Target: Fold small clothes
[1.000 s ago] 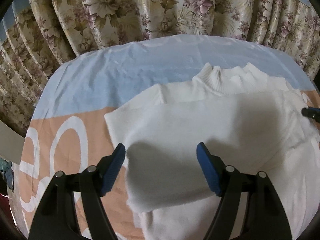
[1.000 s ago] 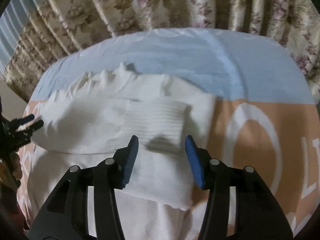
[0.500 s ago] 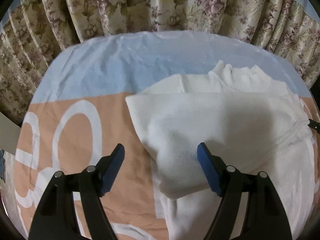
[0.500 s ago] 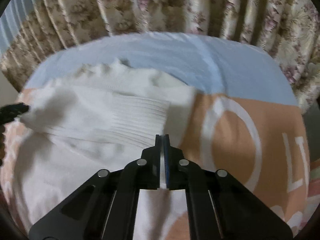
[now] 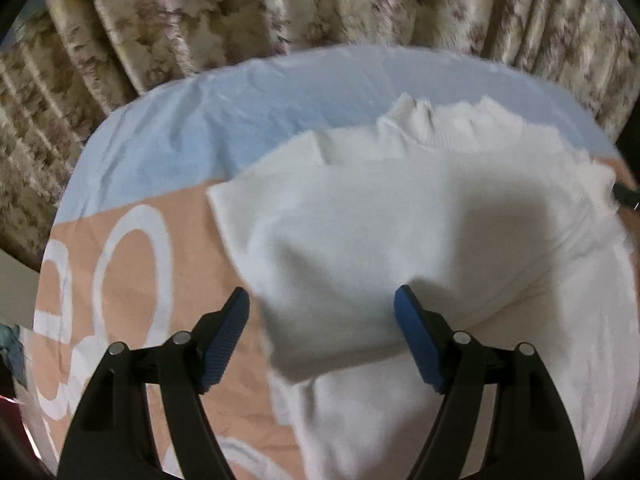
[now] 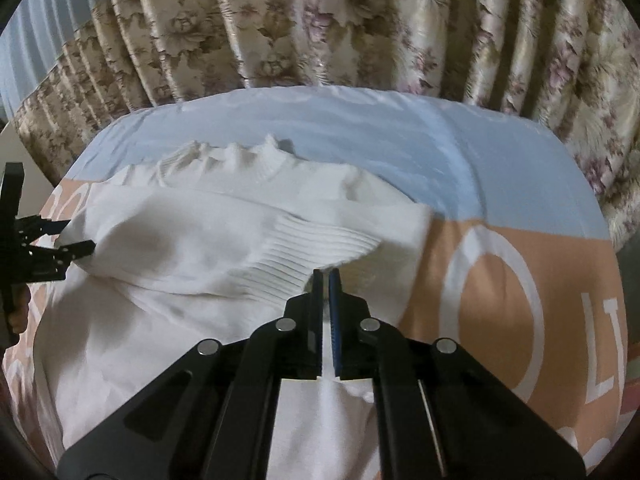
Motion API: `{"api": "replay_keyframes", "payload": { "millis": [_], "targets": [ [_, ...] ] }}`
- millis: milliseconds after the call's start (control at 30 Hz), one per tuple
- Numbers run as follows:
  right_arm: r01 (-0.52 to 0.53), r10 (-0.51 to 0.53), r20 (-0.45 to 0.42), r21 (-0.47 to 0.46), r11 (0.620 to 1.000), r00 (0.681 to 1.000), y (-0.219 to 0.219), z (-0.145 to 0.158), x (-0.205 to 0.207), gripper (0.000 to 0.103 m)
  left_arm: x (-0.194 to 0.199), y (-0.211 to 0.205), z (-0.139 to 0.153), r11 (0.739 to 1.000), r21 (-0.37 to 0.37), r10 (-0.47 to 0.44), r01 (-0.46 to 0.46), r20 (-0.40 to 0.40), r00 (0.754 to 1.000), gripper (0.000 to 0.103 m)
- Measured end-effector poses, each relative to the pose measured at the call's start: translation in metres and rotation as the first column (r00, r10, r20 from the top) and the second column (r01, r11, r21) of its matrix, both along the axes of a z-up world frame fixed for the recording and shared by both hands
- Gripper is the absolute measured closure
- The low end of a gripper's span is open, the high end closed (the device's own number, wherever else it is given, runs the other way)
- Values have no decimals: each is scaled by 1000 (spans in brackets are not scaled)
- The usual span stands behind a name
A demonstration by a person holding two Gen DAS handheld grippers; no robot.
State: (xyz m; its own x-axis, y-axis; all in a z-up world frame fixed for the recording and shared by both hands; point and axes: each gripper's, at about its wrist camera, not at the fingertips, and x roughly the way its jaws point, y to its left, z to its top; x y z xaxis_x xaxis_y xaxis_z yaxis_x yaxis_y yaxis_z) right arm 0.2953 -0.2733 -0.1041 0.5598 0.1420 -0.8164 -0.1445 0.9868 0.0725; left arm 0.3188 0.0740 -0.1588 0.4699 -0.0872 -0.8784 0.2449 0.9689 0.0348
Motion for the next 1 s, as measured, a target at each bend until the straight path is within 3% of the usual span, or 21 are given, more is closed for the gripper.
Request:
{"api": "replay_keyframes", "payload": {
  "millis": [33,67,100,133,267,400,533,667,733,800,833,900,967,1000],
  "targets": [
    [-9,9,-1,5,1000,1000,4,1,1,96,-4,5,4,1000,-5,6,-6,15,1000,27],
    [-17,17,-5,14,1000,1000,6,1,2,85,-7,10,7,1000,-5,10,-10,25,1000,25],
    [-24,24,-13,26,999,1000,7,0,4,67,-9,13,8,1000,-4,13,-13,28,1000,25],
    [-27,28,-26,40,999,999,8,-3,6,62,-10,16,9,1000,0,20,-20,29,999,24],
    [5,2,-67,104,995,998,8,-14,16,56,-8,19,4,1000,0,30,-30,15,999,24],
    [82,-69,-136,96,992,988,6,-24,30,55,-13,21,6,1000,7,7,-7,37,999,24],
    [134,-126,-89,90,987,988,-4,-16,24,54,-33,18,7,997,56,-50,45,79,996,24],
    [122,-110,-119,95,988,987,-8,-24,22,53,-39,23,-4,996,77,-42,38,52,998,24],
    [113,-104,-107,81,990,989,-6,-25,20,59,-37,26,-7,995,96,-8,3,58,998,25],
    [109,-102,-90,75,991,991,-5,-23,20,80,-31,30,-6,996,90,22,-28,64,998,30],
    [103,-97,-83,68,992,992,-5,-21,20,84,-28,30,-6,996,83,32,-37,66,997,34],
    [86,-84,-68,33,996,994,-2,-20,21,94,-22,25,-6,994,94,41,-47,68,997,47],
    [67,-67,-48,2,998,997,2,-17,20,99,-20,19,-9,995,97,32,-37,55,998,69],
    [62,-62,-44,-10,998,997,4,-17,20,99,-20,17,-10,994,101,26,-31,54,998,73]
  ]
}}
